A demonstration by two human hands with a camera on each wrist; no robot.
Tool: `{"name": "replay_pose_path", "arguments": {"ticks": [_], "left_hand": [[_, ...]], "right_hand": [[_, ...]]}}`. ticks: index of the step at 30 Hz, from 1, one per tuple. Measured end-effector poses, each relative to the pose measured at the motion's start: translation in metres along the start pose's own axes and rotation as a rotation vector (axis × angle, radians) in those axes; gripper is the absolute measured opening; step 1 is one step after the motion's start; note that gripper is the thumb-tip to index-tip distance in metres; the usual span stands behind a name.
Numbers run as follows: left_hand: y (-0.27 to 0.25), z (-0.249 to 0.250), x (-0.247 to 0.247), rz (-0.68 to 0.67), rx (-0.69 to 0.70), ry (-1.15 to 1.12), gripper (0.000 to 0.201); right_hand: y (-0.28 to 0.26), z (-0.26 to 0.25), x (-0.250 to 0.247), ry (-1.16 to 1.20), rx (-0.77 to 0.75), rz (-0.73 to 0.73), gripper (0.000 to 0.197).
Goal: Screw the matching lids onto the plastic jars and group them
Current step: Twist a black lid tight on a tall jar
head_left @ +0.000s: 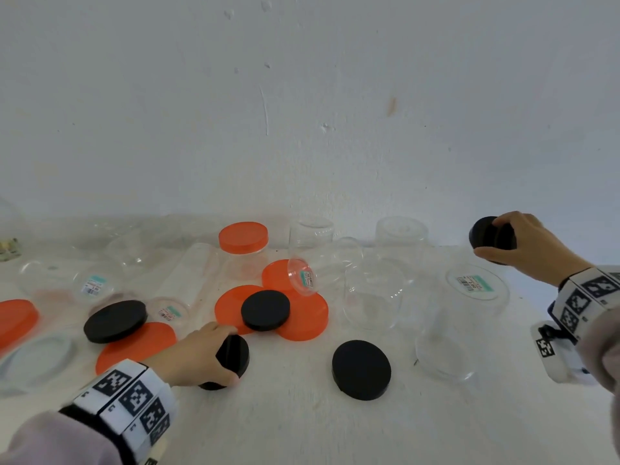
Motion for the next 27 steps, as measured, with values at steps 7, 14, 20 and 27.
{"name": "replay_pose_path", "arguments": {"ticks": [7,14,20,27], "left_hand": [[-0.002,0.002,0.001,0.002,0.009,0.003,0.079],[-0.004,0.003,0.001,0.006,0.026,-0.018,0.078],[-0.007,0.004,0.001,0.013,0.035,-0.034,0.078],[-0.009,0.003,0.003,-0.019,0.06,-0.001,0.082]], "right_hand": [[0.019,-0.007,0.006,-0.148,0.002,-0.073,0.052],[0.031,-0.006,0.023,-0.376,0.008,-0.244,0.054],[0.032,-0.01,0.029,-0.341,0.014,-0.287,0.067],[-0.008,-0.068,0.015,-0.269,-0.041,-0.36,0.063]]}}
Point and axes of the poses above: each hand's wrist, its own y-axis towards the middle knuckle, its own x-axis out of the palm, z = x × y, the point moved 10 cm from there along y, towards the middle knuckle, and after that the axes turned 2 degrees about y, right-handed, at the moved point
